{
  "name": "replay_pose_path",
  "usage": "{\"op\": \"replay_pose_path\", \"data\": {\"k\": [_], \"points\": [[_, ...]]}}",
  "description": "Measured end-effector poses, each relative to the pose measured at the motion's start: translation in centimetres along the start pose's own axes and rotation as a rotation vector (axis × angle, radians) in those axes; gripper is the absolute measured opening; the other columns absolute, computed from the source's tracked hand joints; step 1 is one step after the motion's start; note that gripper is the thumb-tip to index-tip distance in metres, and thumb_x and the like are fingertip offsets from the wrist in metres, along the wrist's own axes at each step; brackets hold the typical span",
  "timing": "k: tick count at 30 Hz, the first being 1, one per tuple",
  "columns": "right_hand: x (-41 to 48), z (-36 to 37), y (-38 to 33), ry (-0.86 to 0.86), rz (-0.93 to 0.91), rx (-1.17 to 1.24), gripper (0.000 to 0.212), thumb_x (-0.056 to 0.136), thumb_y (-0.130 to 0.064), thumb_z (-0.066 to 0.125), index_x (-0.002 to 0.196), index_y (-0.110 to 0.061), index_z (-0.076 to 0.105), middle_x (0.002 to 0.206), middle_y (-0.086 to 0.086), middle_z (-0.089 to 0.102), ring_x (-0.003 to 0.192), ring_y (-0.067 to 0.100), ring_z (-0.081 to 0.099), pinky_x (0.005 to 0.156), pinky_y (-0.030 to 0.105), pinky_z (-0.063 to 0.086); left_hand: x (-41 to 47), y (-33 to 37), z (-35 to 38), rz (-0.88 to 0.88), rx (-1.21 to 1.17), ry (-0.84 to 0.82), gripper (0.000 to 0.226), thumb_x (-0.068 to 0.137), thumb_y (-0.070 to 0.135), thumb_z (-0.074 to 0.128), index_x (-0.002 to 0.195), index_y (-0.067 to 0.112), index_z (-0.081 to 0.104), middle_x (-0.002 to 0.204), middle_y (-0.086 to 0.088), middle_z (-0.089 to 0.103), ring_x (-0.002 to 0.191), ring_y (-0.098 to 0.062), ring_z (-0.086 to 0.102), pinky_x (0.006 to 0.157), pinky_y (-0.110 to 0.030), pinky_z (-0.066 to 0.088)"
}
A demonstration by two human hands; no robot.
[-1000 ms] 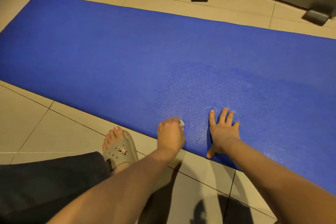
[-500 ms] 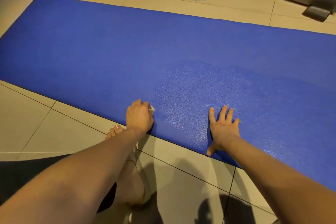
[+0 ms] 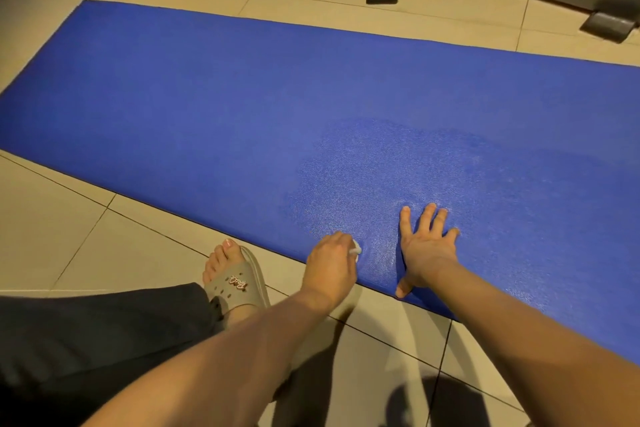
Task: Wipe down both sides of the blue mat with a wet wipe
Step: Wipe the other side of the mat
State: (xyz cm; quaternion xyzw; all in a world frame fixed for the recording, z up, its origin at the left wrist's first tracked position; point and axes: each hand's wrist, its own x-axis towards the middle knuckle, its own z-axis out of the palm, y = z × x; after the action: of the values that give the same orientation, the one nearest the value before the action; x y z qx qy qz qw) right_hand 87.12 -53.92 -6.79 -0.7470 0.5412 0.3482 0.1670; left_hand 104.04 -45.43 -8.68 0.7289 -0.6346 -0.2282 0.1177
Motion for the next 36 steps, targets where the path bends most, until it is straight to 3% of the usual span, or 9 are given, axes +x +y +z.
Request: {"op": "replay_pose_path", "data": {"k": [2,4,9,13,19,25,27,33,36], "points": [[0.0,0.0,0.0,0.0,-0.001,0.002,0.17,0.046,-0.074,0.087,0.151,-0.01,-0.031,0.157,0.037,-0.018,0.145,0.06,-0.01,0.115,0.067,0.022,0.6,-1.6,-1.2,0.13,0.106,-0.075,0.008,0.097,0.02,0.052,0.095,0.02,0.06,0.099,0.001,0.062,0.093,-0.023,0.055,0.081,-0.032,0.038],[0.0,0.0,0.1,0.004,-0.004,0.004,0.17,0.046,-0.074,0.086,0.152,-0.01,-0.031,0.158,0.037,-0.018,0.146,0.059,-0.01,0.115,0.067,0.022,1.4,-4.0,-2.5,0.117,0.174,-0.078,0.007,0.094,0.019,0.054,0.096,0.022,0.06,0.1,0.001,0.063,0.095,-0.024,0.056,0.083,-0.033,0.04],[0.1,0.2,0.2,0.011,-0.011,0.022,0.17,0.046,-0.073,0.087,0.152,-0.012,-0.031,0.158,0.035,-0.019,0.146,0.058,-0.012,0.117,0.067,0.019,3.0,-9.9,-5.6,-0.262,0.249,0.083,0.014,0.097,0.022,0.056,0.101,0.012,0.064,0.105,-0.008,0.066,0.095,-0.031,0.061,0.08,-0.04,0.049],[0.3,0.3,0.1,0.017,-0.008,0.015,0.17,0.045,-0.074,0.086,0.152,-0.012,-0.031,0.158,0.036,-0.019,0.146,0.058,-0.012,0.116,0.067,0.02,3.2,-8.8,-5.3,-0.5,0.074,0.211,0.017,0.099,0.022,0.053,0.097,0.009,0.064,0.102,-0.011,0.068,0.092,-0.032,0.062,0.076,-0.038,0.046],[0.1,0.2,0.2,0.021,-0.008,0.006,0.172,0.044,-0.073,0.088,0.151,-0.01,-0.031,0.157,0.038,-0.018,0.146,0.059,-0.01,0.115,0.067,0.022,0.5,-1.2,-0.7,-0.205,-0.062,0.118,0.012,0.097,0.018,0.054,0.094,0.014,0.064,0.098,-0.004,0.067,0.093,-0.025,0.059,0.079,-0.034,0.044],[0.1,0.3,0.2,0.026,-0.015,0.015,0.171,0.046,-0.073,0.087,0.152,-0.011,-0.031,0.158,0.037,-0.018,0.146,0.059,-0.01,0.116,0.067,0.021,0.5,-1.0,-1.3,0.221,0.124,-0.135,0.009,0.098,0.024,0.049,0.098,0.021,0.057,0.102,0.002,0.061,0.096,-0.022,0.055,0.08,-0.033,0.04],[0.1,0.3,0.3,0.027,-0.02,0.016,0.171,0.046,-0.073,0.087,0.152,-0.011,-0.031,0.158,0.037,-0.018,0.146,0.059,-0.011,0.115,0.067,0.021,1.4,-3.1,-2.4,0.127,0.154,-0.107,0.006,0.096,0.024,0.05,0.093,0.024,0.055,0.101,0.002,0.063,0.096,-0.023,0.057,0.079,-0.034,0.043],[0.1,0.6,0.6,0.041,-0.02,0.028,0.17,0.046,-0.074,0.087,0.152,-0.013,-0.031,0.158,0.035,-0.02,0.146,0.057,-0.013,0.117,0.066,0.019,3.0,-8.8,-4.9,-0.481,0.068,0.158,0.016,0.098,0.024,0.053,0.097,0.014,0.065,0.104,-0.007,0.069,0.096,-0.033,0.064,0.079,-0.04,0.049],[0.1,0.3,0.4,0.027,-0.014,0.01,0.171,0.045,-0.074,0.087,0.151,-0.012,-0.032,0.158,0.035,-0.02,0.146,0.058,-0.013,0.116,0.067,0.02,1.4,-5.7,-3.0,-0.545,-0.078,0.21,0.018,0.097,0.021,0.052,0.097,0.012,0.068,0.104,-0.007,0.072,0.097,-0.032,0.065,0.082,-0.039,0.05]]}}
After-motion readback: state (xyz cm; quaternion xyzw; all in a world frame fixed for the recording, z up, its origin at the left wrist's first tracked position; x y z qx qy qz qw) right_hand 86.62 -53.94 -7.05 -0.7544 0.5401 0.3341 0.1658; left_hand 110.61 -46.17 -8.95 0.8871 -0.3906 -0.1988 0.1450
